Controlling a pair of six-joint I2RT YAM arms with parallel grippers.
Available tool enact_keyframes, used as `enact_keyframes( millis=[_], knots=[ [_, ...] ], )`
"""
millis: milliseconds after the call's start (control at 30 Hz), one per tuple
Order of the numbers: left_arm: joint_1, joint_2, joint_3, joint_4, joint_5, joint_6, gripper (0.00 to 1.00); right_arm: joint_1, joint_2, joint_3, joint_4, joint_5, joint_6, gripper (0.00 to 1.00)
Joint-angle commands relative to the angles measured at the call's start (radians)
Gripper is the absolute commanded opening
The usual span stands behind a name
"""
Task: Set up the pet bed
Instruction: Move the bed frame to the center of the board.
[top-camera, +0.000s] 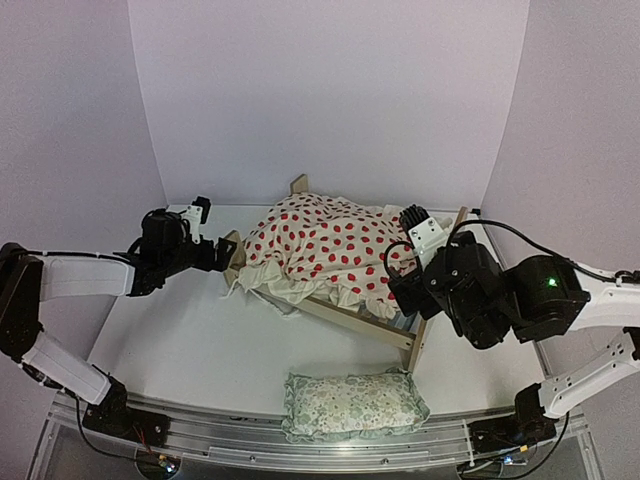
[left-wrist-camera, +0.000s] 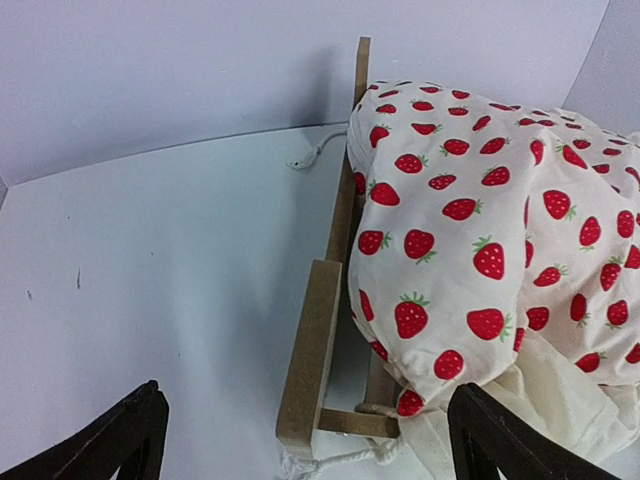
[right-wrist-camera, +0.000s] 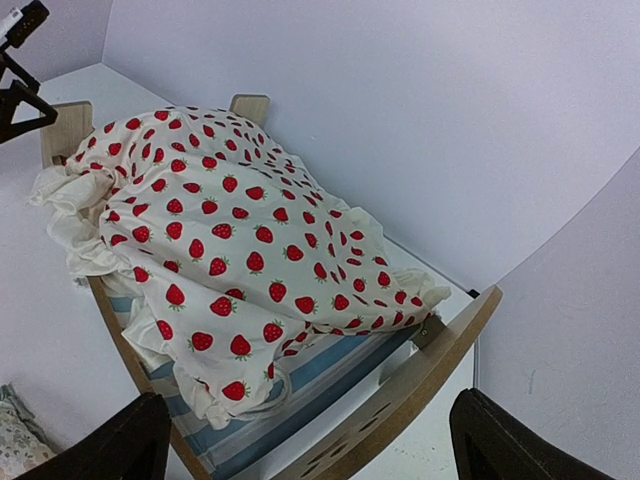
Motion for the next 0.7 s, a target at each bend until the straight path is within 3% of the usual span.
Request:
enact_keyframes(
  millis=[0,133,300,400,500,667],
  knots=[
    [-0.001,-0.139,-0.043,-0.050,-0.046,-0.104,1.00,0.003,0.018,0.042,0.009,0.030,0.000,0.98],
    [0.000,-0.300,-0.038,-0.129,-0.181,-0.169,1.00,0.000,0.024,0.053,0.015,0.044,0.004,0.98],
    [-0.025,-0.405,0.021,-0.178,0.065,-0.161,0.95,-0.048,0.002,0.080,0.046,0.080,0.036,0.98],
    [-0.192,-0.328,0.102,-0.213,0.062,-0.080,0.94,-0.127,-0.008,0.129,0.055,-0.018,0.017,0.98],
    [-0.408,-0.230,0.129,-0.154,0.019,0.034,0.91,-0.177,0.012,0.197,0.059,-0.043,-0.019,0.98],
    [-0.656,0.010,0.233,-0.080,0.049,0.196,0.85,-0.240,0.056,0.277,0.030,-0.103,-0.041,0.98]
  ],
)
